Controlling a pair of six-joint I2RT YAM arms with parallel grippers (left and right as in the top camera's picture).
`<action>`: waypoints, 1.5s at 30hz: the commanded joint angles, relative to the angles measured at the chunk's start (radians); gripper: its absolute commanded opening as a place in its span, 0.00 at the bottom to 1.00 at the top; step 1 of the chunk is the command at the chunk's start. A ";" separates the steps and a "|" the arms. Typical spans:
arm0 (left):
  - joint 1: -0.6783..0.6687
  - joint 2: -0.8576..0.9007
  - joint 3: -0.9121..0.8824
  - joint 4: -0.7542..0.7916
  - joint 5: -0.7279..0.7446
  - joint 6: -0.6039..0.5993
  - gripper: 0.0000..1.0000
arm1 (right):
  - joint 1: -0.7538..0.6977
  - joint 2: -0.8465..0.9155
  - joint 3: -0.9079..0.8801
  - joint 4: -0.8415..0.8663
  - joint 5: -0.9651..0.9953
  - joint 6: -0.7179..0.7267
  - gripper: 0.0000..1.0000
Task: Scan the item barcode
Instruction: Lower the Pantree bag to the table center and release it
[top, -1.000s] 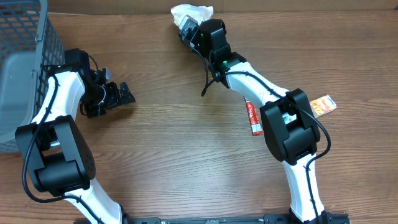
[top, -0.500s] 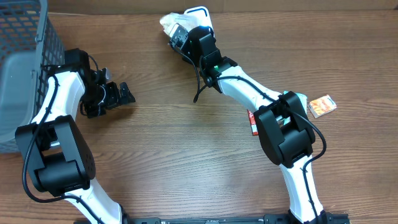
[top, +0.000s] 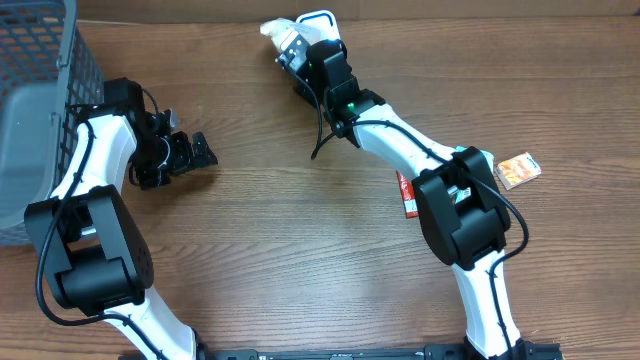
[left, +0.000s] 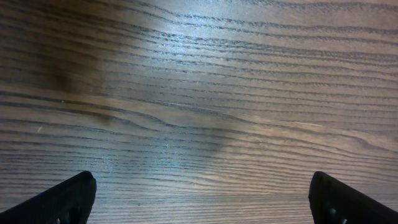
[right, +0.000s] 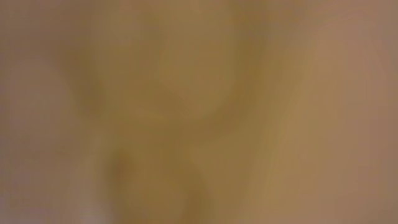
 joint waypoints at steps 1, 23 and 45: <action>0.005 0.007 0.018 0.002 -0.017 -0.014 1.00 | -0.021 -0.164 0.014 0.008 -0.001 0.110 0.04; 0.005 0.007 0.018 0.002 -0.017 -0.014 1.00 | -0.049 -0.460 0.008 -1.168 -0.471 0.543 0.04; 0.005 0.007 0.018 0.002 -0.017 -0.014 1.00 | -0.053 -0.460 -0.307 -1.145 -0.354 0.543 0.56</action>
